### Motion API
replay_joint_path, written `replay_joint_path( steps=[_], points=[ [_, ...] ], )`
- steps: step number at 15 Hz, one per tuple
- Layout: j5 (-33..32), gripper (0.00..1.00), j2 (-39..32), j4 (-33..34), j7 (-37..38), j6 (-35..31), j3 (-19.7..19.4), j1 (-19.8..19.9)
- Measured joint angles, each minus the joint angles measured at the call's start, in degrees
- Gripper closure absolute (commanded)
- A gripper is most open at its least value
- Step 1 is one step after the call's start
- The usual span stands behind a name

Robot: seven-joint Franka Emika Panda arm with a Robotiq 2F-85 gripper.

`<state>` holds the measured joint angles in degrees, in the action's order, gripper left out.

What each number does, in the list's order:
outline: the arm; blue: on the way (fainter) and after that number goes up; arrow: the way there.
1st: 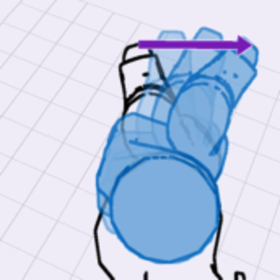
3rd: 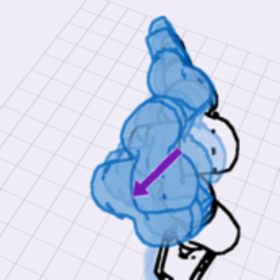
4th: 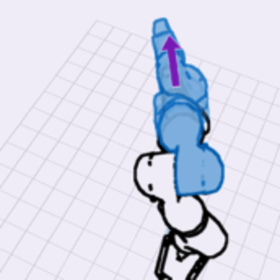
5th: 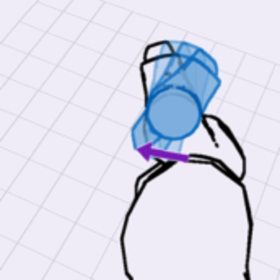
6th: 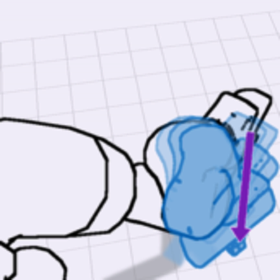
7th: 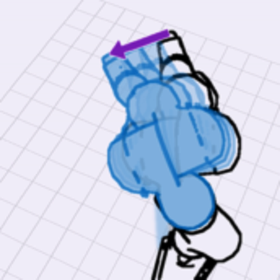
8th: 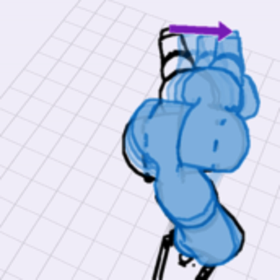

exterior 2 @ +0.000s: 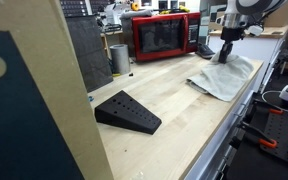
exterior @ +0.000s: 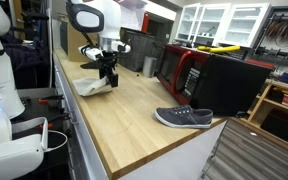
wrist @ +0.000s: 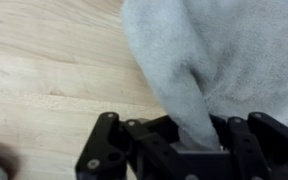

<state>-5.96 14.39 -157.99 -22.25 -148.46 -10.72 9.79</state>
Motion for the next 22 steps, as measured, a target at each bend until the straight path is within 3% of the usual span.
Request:
replay_joint_path(
  steps=[5,9,14,18,22],
  points=[
    [-5.11,1.00,4.36,-0.11,4.58,0.62,1.91,0.30],
    [-7.63,1.00,8.90,-0.52,9.99,3.83,8.48,-1.53],
    [-9.30,1.00,11.65,-0.78,17.53,8.76,17.41,-7.14],
    [-9.77,1.00,11.76,-0.78,20.77,11.03,21.29,-10.66],
    [-13.09,1.00,11.77,-0.77,23.75,12.86,23.65,-11.67]
  ],
)
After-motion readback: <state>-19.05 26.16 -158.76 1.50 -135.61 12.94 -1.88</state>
